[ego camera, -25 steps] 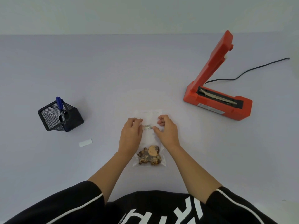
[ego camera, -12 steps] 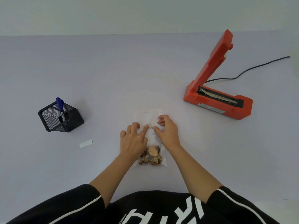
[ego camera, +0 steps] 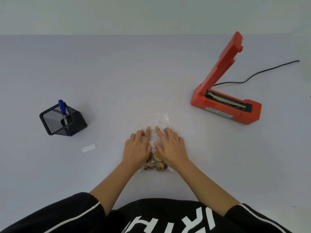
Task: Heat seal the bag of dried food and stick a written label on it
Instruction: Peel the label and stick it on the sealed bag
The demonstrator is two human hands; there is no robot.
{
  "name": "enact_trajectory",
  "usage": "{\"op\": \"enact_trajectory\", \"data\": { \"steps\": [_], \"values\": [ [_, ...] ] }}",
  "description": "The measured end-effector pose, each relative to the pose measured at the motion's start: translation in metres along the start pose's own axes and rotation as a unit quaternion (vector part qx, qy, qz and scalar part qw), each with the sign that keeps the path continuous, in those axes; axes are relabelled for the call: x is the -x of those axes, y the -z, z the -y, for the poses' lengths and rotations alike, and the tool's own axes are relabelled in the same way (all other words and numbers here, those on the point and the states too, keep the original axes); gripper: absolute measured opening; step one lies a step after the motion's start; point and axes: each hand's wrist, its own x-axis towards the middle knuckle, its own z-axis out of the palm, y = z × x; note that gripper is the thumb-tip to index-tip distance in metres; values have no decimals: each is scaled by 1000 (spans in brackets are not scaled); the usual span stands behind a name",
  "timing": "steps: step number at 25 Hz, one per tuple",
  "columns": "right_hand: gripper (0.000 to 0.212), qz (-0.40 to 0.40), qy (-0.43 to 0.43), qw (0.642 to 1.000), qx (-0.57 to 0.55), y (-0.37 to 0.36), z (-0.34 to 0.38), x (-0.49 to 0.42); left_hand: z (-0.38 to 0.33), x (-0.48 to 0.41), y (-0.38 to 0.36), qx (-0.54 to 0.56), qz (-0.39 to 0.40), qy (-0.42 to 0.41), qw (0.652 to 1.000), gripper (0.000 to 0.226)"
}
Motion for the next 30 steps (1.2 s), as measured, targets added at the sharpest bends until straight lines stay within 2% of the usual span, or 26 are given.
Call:
{"op": "enact_trajectory", "data": {
  "steps": [4, 12, 16, 20, 25, 28, 30],
  "values": [
    [73, 30, -31, 999, 17, -6, 6, -4, 1, -2, -2, 39, 20, 16, 999, 57],
    [75, 38, -26, 999, -3, -4, -2, -3, 5, -3, 5, 121, 68, 41, 989, 78],
    [65, 37, -31, 999, -5, -4, 3, -2, 4, -3, 2, 60, 61, 8, 996, 74],
    [63, 32, -33, 999, -10, -3, -1, -3, 5, -3, 3, 88, 62, 17, 994, 78],
    [57, 37, -31, 999, 6, -3, 2, -5, 2, -3, 8, 73, 77, 10, 994, 78],
    [54, 12, -15, 996, -86, 5, -2, -4, 3, -5, 14, 162, 85, 49, 982, 65],
    [49, -52, 12, 980, -192, 15, -5, 1, 4, -5, 20, 217, 43, 56, 974, 55]
  ]
}}
